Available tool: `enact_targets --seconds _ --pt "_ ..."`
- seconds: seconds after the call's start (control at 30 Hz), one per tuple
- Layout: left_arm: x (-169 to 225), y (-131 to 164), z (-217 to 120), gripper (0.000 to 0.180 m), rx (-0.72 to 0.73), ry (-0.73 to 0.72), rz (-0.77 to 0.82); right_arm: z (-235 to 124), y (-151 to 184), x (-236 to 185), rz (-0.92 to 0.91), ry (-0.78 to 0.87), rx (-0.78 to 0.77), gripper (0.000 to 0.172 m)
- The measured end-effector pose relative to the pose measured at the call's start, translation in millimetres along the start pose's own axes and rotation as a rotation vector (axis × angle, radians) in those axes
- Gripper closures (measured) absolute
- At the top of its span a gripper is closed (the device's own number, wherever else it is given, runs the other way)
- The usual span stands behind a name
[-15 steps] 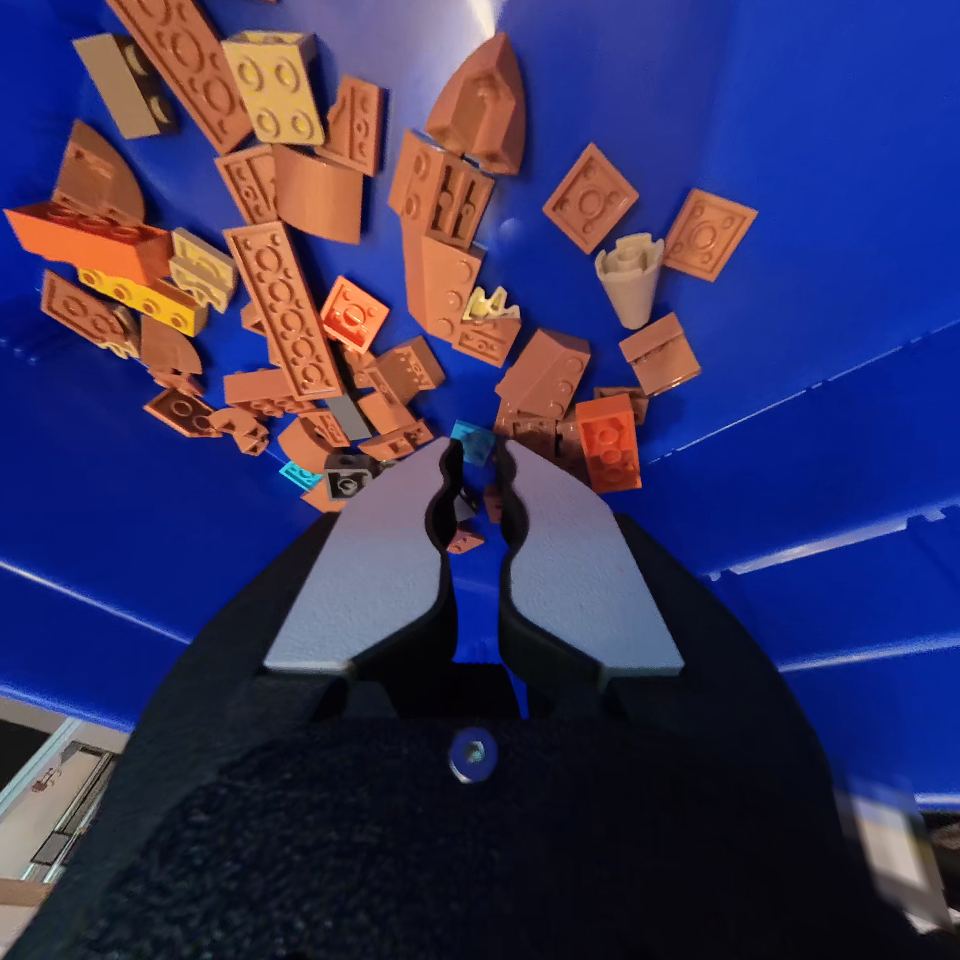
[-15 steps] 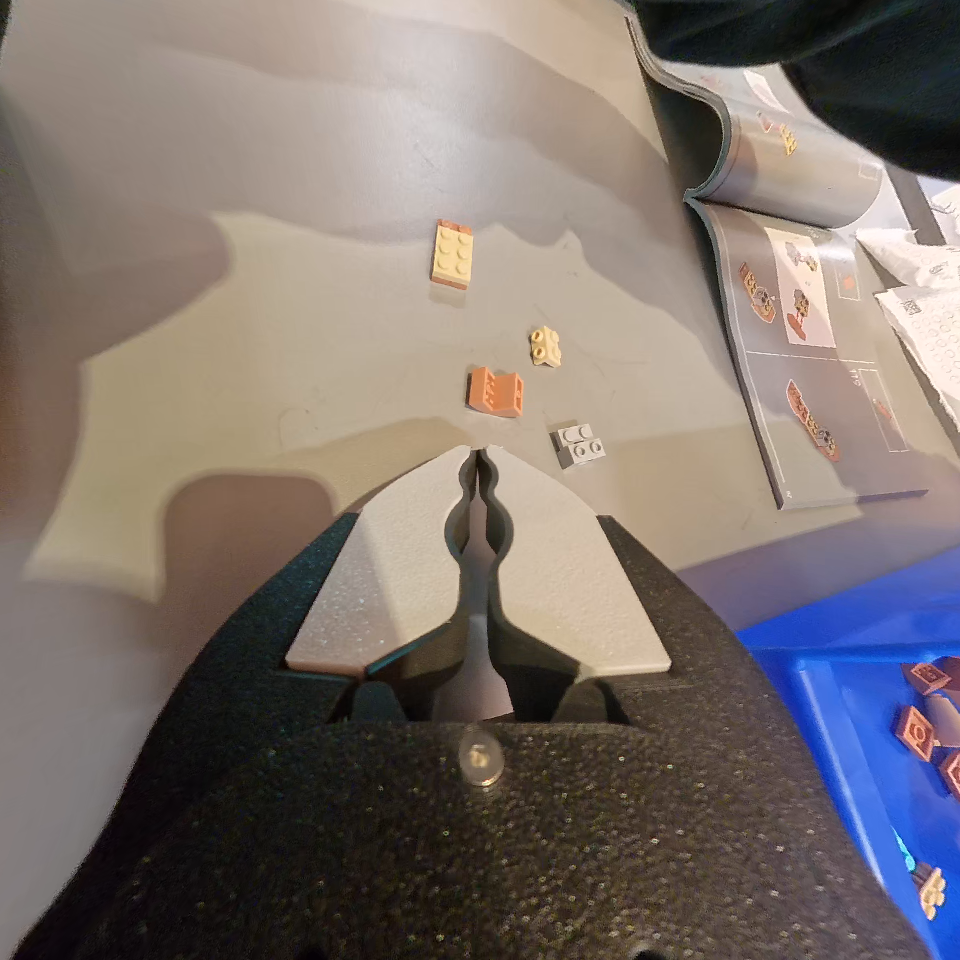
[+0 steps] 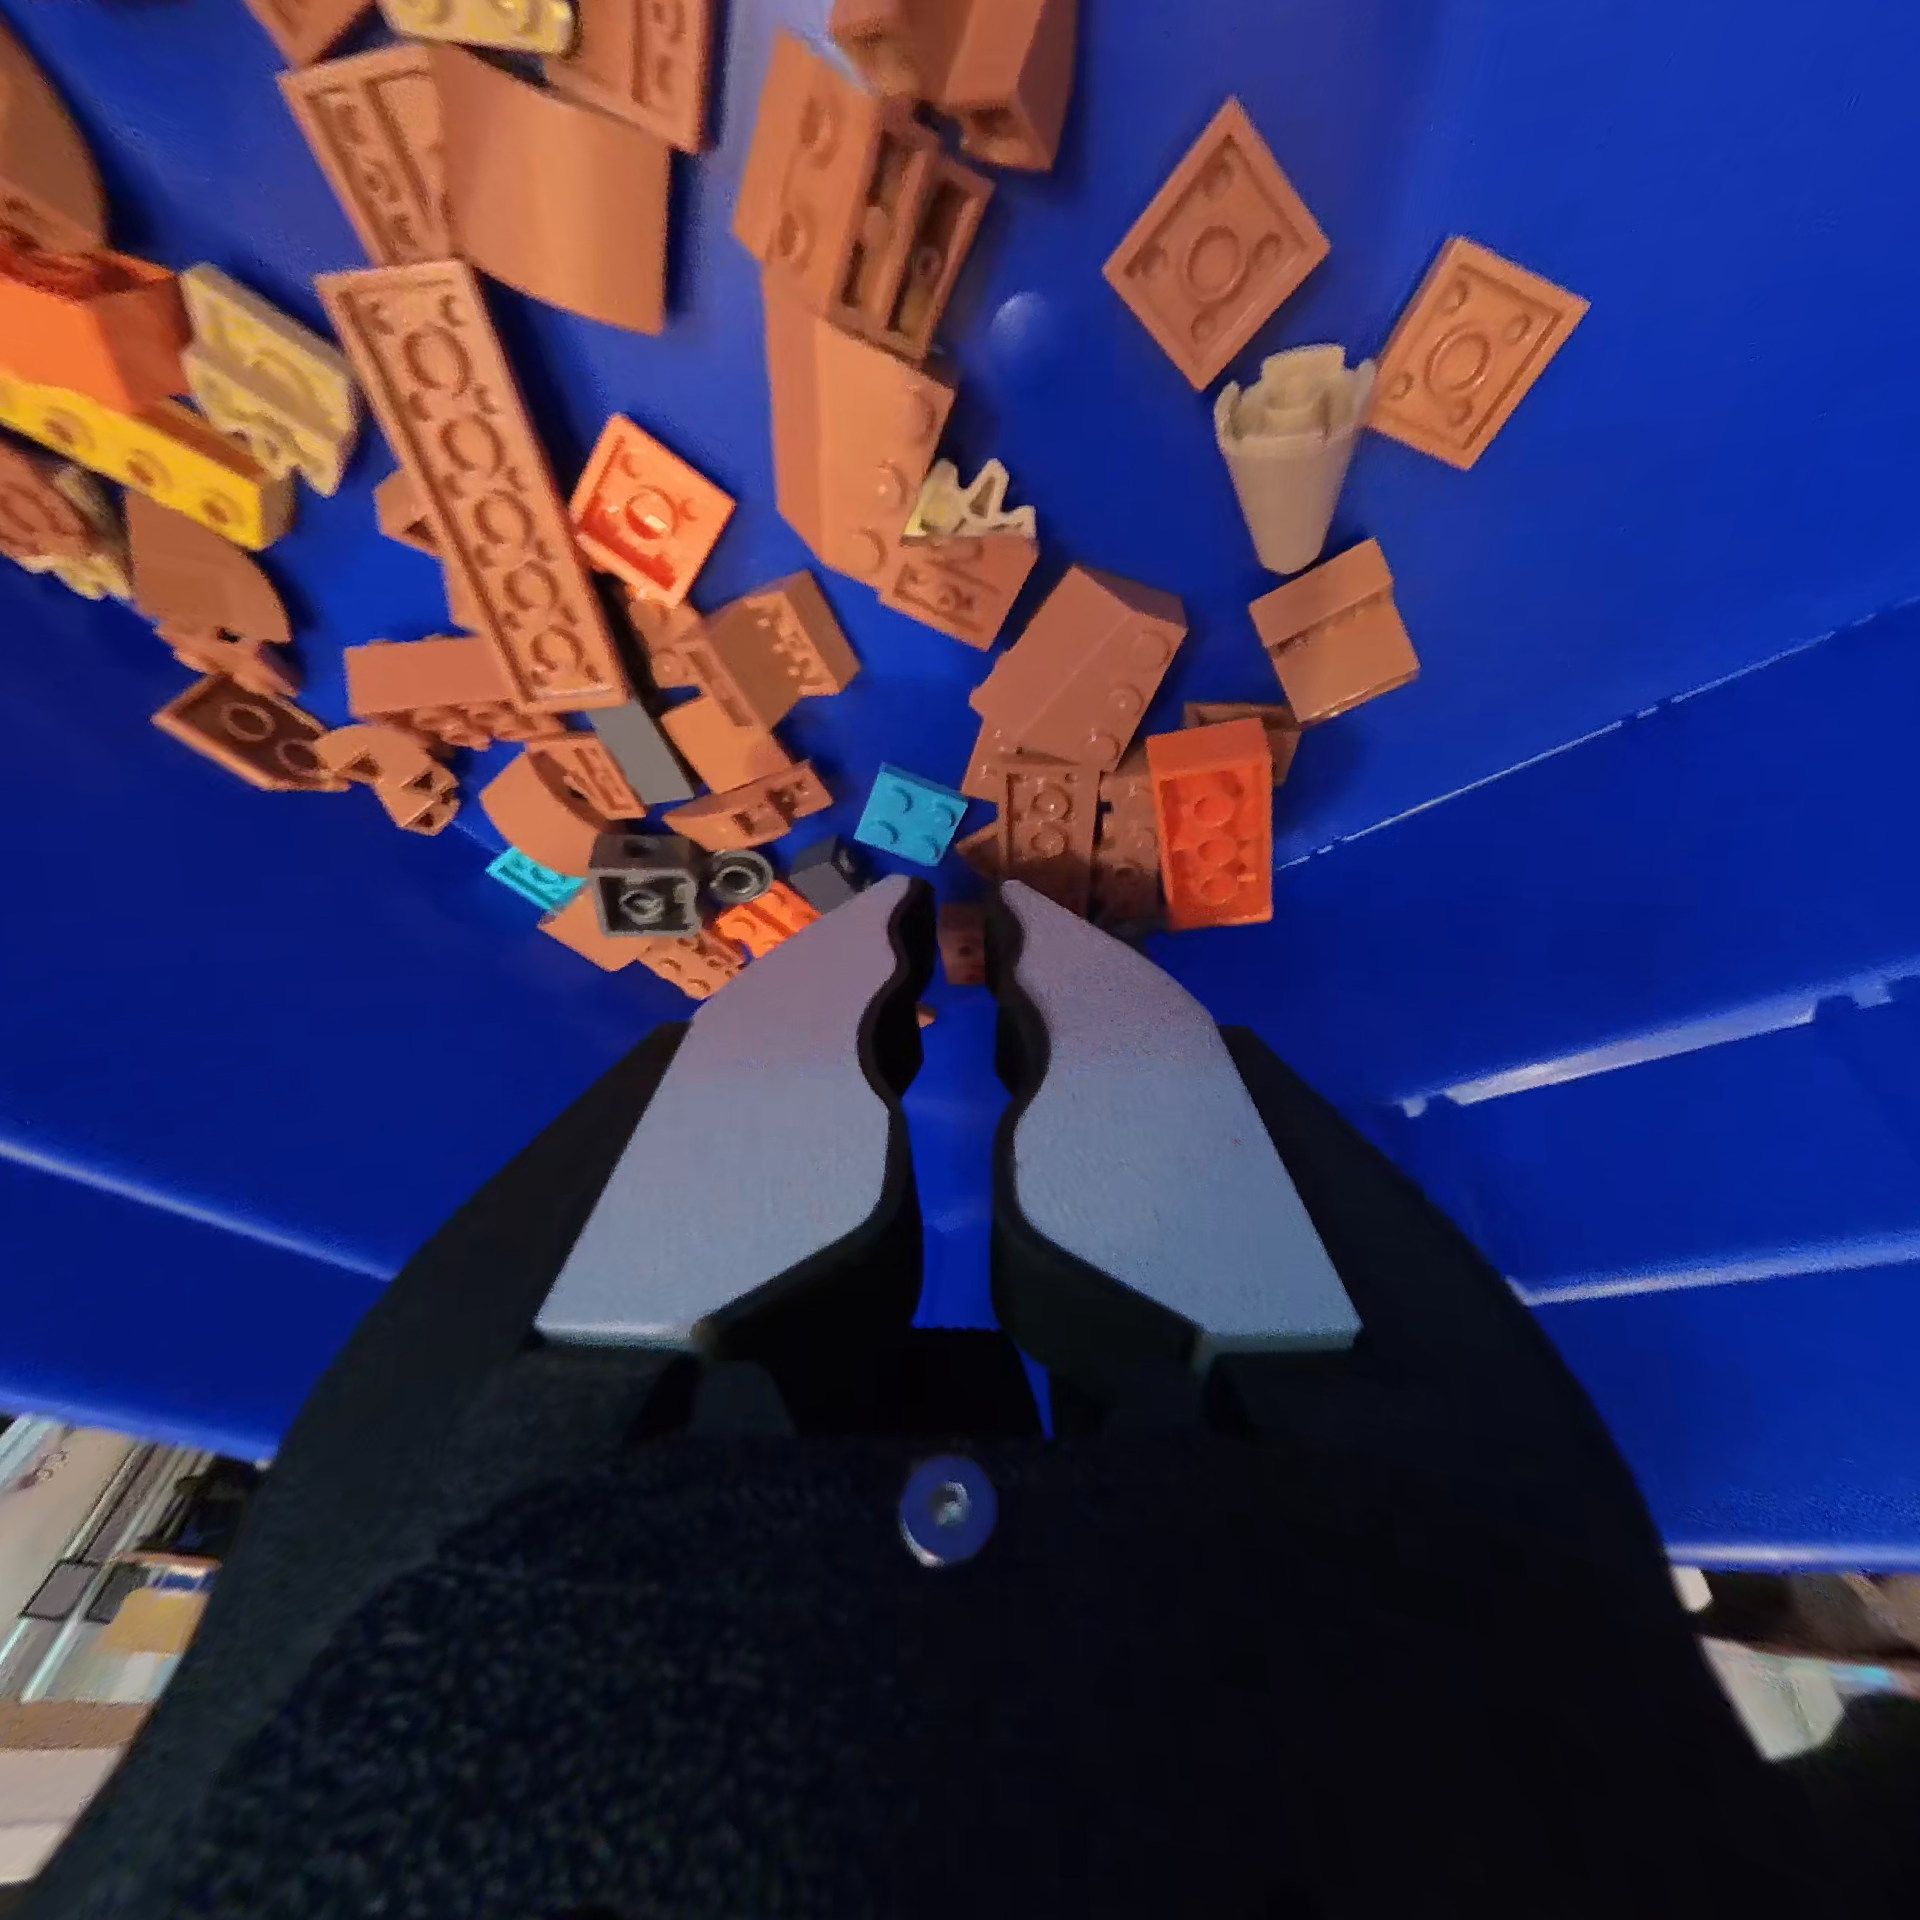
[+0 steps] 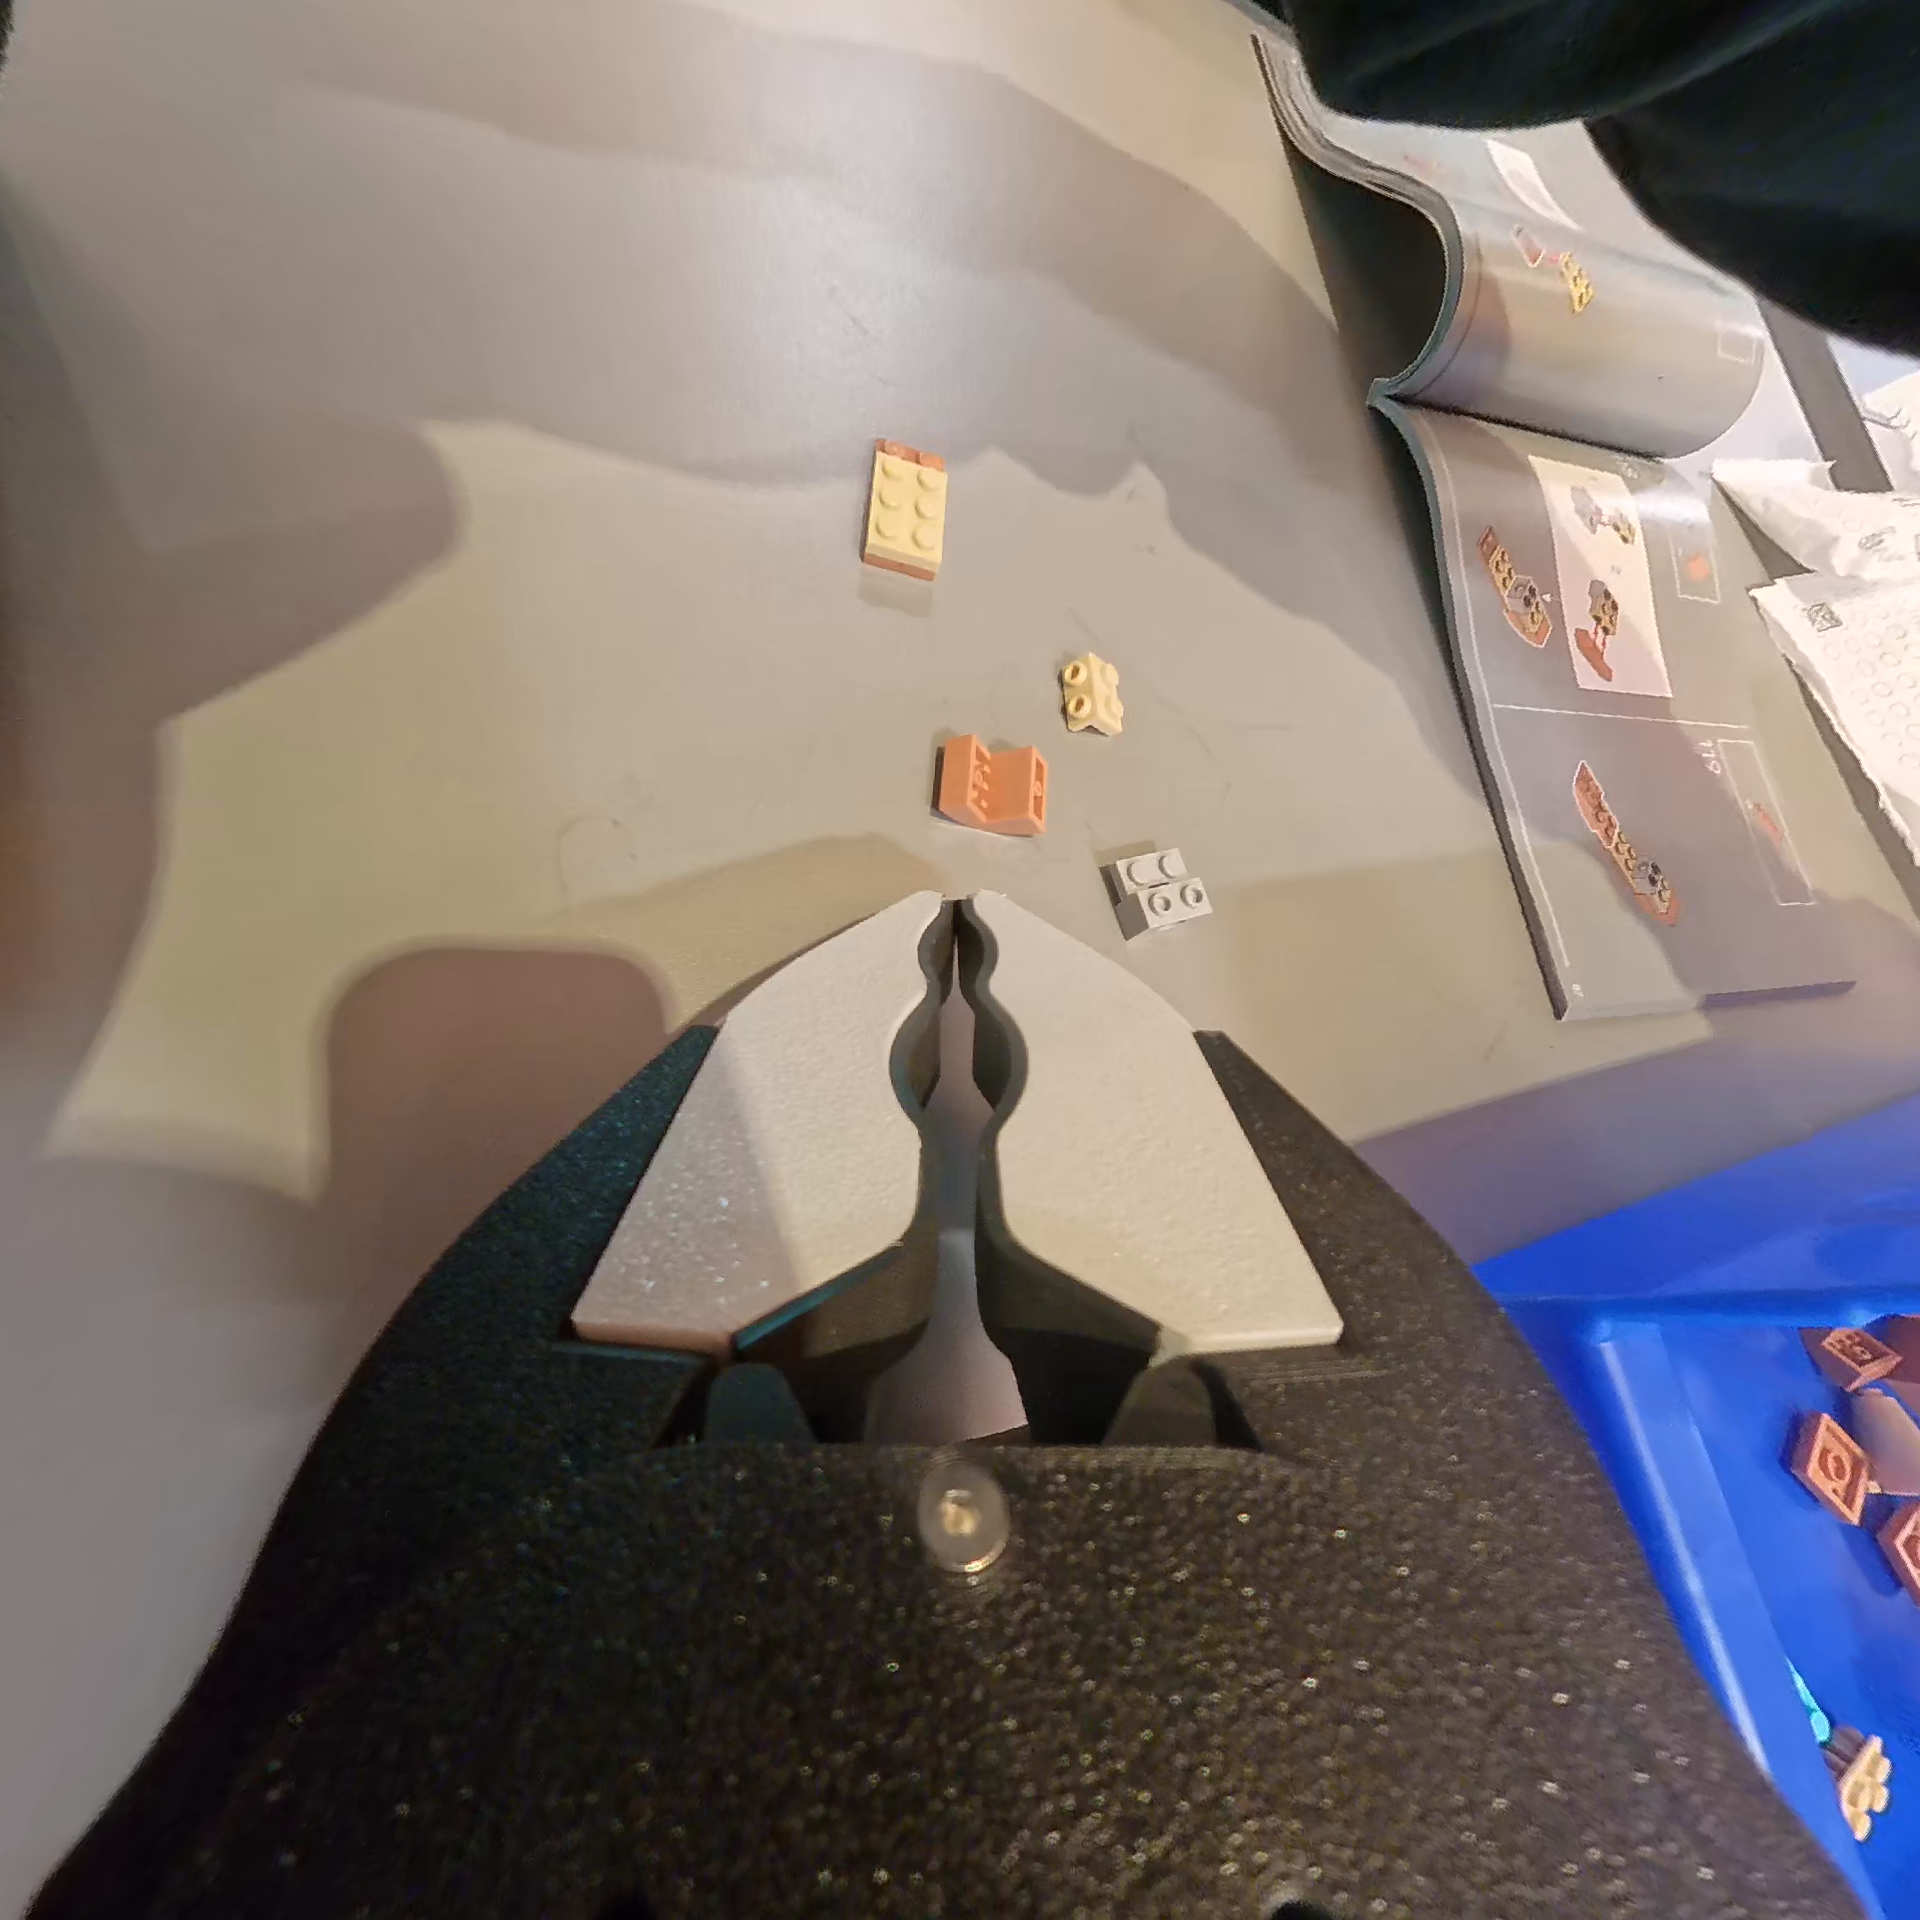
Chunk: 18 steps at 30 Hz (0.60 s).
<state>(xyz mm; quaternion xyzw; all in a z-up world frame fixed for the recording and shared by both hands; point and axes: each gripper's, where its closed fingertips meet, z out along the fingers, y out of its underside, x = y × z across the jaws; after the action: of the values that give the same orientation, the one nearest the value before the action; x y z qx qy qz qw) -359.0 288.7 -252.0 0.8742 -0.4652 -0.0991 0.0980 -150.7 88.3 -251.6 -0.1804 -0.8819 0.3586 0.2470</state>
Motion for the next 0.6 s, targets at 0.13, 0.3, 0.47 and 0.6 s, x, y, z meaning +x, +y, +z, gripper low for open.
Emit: enact_targets --seconds 0.13,0.3,0.47,0.6 --pt "4.0 -2.9 0.7 0.172 -0.019 -0.004 0.022 0.0 0.0 0.1 -0.001 0.000 0.000 0.172" --pt "11.8 -6.2 -4.2 0.159 -0.017 0.006 0.037 0.0 0.1 0.2 0.001 0.000 0.000 0.172" --pt "14.3 -2.9 -9.5 0.151 -0.030 0.019 0.036 0.1 0.2 0.3 0.000 0.000 0.000 0.172" --pt "7.5 0.0 -8.9 0.146 -0.057 -0.012 0.043 0.0 0.2 0.2 -0.002 0.002 0.000 0.172"
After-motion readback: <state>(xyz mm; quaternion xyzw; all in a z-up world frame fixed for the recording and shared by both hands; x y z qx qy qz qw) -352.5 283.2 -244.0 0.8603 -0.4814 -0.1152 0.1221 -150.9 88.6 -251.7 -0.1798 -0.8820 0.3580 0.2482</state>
